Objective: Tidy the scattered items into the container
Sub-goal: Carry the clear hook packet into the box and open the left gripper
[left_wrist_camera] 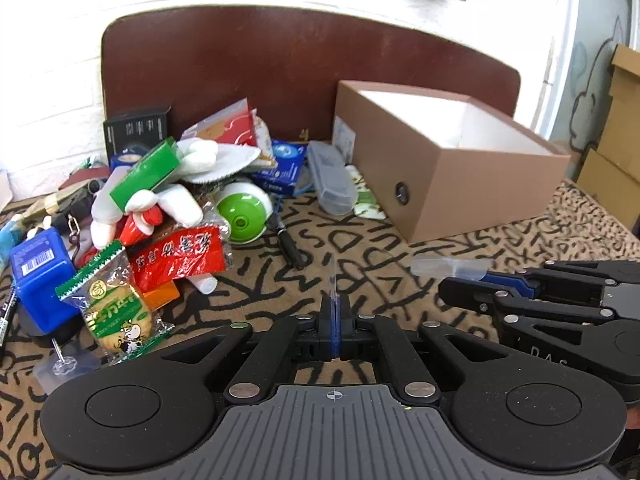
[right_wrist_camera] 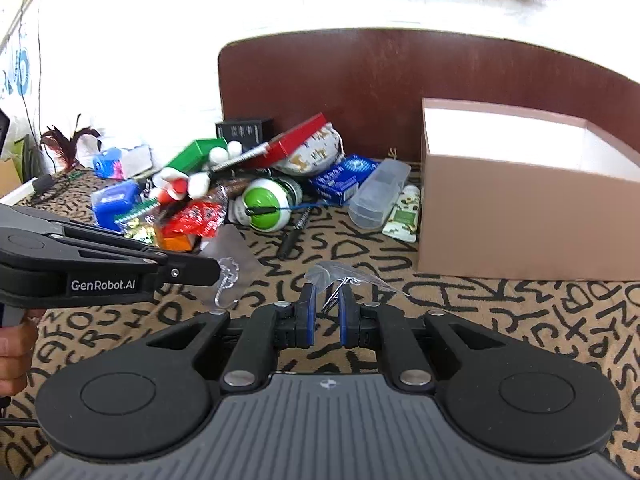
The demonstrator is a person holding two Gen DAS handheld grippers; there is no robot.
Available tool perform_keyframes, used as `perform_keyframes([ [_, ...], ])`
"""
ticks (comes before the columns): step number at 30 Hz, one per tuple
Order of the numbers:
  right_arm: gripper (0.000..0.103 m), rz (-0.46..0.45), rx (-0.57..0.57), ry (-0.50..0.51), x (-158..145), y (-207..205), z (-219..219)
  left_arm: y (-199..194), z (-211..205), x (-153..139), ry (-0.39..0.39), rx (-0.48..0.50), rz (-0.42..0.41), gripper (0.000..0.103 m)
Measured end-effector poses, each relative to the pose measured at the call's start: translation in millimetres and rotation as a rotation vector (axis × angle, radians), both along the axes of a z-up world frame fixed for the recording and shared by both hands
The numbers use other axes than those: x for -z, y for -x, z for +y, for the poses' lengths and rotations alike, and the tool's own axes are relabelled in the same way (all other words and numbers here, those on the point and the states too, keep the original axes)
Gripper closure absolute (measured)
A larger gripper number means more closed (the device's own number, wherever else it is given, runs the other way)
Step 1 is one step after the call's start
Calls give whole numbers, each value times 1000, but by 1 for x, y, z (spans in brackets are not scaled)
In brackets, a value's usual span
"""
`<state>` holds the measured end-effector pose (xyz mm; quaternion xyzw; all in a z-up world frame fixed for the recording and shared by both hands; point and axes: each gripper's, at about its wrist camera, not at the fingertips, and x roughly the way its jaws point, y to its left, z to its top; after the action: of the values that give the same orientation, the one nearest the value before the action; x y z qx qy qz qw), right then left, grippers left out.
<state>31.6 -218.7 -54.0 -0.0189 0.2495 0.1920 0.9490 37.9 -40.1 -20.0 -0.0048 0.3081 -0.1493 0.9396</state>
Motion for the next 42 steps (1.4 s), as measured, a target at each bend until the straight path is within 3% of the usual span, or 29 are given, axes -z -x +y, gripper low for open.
perform_keyframes([
  [12,90,-119,19,-27,-36,19,-20,17,-26,-53,3,77,-149,103],
  [25,90,-267,128,-9,-78,-21,-71,-38,-91,-109,45,197,-260,103],
  [35,90,-238,224,28,-75,-100,-105,-124,-133,-104,52,227,-197,103],
  [42,90,-165,246,87,-54,-154,-110,-174,-151,-79,-11,221,-137,103],
])
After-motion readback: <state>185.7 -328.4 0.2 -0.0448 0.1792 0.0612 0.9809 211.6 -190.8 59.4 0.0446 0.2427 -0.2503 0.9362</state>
